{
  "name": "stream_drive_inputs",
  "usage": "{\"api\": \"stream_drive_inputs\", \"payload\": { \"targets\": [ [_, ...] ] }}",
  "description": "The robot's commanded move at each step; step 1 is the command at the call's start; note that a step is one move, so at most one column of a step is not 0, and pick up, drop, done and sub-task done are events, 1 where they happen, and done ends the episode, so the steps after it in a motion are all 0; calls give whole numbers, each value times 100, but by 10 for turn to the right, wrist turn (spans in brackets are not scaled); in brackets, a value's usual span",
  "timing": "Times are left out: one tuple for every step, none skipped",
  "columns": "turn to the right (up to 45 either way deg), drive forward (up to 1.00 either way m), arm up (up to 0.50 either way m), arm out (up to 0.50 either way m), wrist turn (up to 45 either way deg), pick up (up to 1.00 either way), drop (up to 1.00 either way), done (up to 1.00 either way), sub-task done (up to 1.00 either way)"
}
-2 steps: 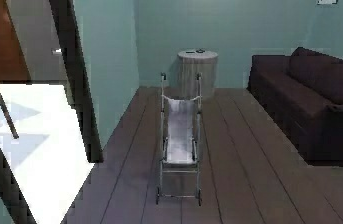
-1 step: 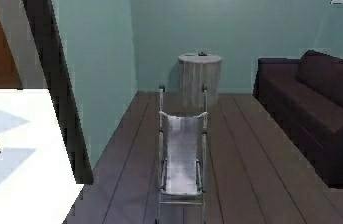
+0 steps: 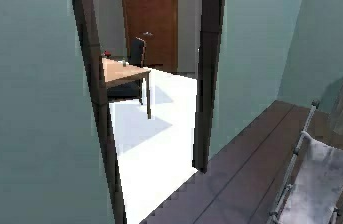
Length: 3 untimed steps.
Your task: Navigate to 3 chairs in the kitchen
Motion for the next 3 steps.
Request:
{"api": "stream_drive_inputs", "payload": {
  "targets": [
    [0,15,0,0,0,0,0,0,0],
    [90,0,0,0,0,0,0,0,0],
    [0,90,0,0,0,0,0,0,0]
  ]
}}
